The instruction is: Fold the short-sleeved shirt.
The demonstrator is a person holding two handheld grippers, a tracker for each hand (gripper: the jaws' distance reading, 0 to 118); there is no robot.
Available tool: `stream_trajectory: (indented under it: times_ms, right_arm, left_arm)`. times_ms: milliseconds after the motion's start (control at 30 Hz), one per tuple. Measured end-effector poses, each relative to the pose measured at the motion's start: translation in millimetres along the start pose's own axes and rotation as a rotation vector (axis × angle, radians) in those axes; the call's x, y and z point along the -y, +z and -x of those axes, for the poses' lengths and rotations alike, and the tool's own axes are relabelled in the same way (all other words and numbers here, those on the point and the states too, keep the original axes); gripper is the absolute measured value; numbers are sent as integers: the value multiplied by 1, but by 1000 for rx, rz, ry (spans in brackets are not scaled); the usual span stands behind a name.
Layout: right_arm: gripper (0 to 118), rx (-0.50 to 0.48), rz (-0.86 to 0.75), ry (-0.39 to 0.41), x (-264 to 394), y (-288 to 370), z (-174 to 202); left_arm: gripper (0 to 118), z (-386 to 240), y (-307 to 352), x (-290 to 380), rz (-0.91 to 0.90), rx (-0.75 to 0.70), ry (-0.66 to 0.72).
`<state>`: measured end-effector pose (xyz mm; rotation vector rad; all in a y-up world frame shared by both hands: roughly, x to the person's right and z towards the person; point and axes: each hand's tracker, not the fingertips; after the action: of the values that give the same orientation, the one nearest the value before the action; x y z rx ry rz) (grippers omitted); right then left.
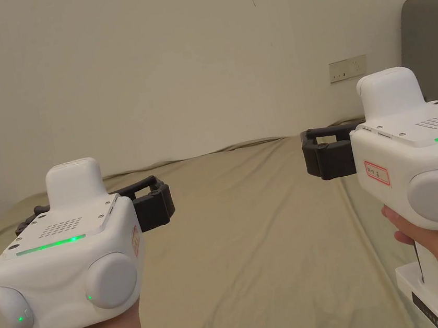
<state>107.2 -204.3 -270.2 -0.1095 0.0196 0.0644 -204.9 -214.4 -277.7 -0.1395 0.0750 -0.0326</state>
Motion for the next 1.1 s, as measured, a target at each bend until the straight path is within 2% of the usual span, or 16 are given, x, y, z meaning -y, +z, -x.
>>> stream_trajectory:
  times_ms: [167, 333, 900, 1100]
  right_arm:
    - [118, 0, -12, -6, -1, 1, -1]
    - [118, 19, -8, 27, -1, -1, 2]
    - [118, 4, 11, 23, -5, -1, 3]
    - [118, 35, 8, 40, -6, 2, 7]
  left_arm:
    - [118, -2, -1, 0, 3, -15, -29]
    - [118, -4, 0, 1, 0, -9, -30]
    - [118, -1, -3, 2, 9, 3, -1]
    - [118, -3, -2, 1, 2, 20, 6]
